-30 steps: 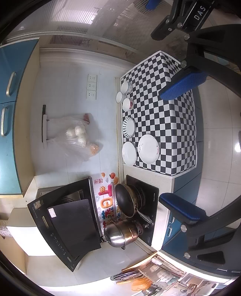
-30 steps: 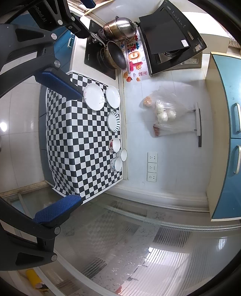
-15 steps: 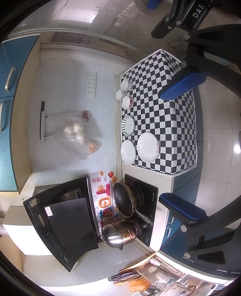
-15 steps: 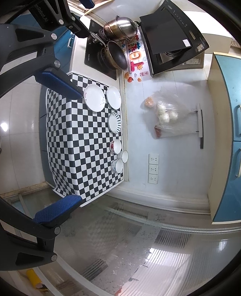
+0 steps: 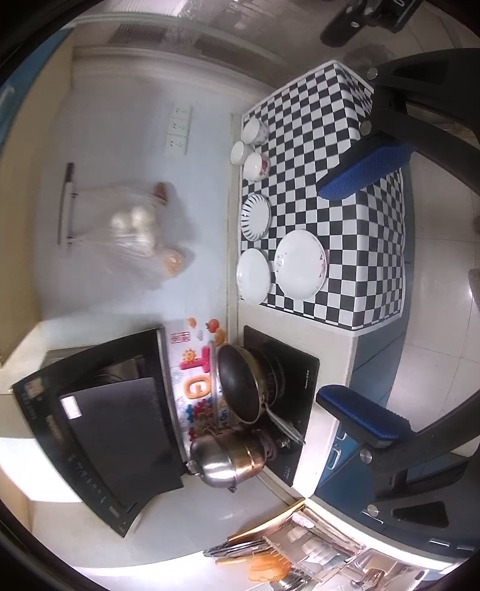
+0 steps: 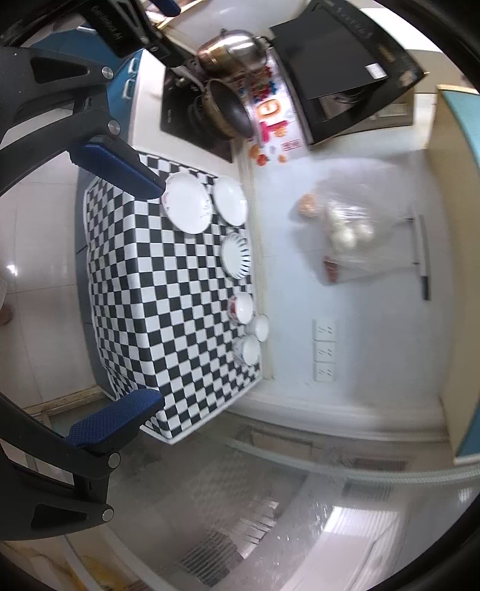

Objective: Organize plates and bowls
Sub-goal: 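Move both grippers down to the rim of the pink-flower white plate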

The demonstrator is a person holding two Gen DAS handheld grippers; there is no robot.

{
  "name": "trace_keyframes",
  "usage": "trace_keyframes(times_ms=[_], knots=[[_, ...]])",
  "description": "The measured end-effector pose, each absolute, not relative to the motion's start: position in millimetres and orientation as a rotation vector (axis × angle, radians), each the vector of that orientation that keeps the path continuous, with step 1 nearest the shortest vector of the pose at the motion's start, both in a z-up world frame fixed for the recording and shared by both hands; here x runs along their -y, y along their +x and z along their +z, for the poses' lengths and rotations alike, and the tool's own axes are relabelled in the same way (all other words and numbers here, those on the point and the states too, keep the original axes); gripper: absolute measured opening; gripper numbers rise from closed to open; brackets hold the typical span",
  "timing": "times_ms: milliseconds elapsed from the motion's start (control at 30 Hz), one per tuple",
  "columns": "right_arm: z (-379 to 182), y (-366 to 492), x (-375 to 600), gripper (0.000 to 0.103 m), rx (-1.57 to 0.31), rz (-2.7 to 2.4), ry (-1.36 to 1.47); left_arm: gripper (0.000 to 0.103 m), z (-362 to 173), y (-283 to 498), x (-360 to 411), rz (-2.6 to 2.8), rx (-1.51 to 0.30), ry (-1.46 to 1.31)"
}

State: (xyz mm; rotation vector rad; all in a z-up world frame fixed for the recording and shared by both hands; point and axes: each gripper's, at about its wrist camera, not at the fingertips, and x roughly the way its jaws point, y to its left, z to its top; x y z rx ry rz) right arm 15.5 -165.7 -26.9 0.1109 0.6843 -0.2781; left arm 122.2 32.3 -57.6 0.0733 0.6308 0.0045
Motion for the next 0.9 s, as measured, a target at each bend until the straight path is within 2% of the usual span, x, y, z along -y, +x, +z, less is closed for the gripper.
trace_keyframes(times_ms=[233,700,900], knots=[[-82,118,168,0.103,-0.774,-0.231,0.073,0.103,-102,207,-26,0.051,-0.718,0.108],[-212,390,186,0.103,-1.057,-0.041,0.046,0.103,-195,402,2,0.123,-0.964,0.142],[-259,457,185,0.103,-1.167,0.004,0.029,0.103,-233,465,-3,0.147,-1.058,0.149]])
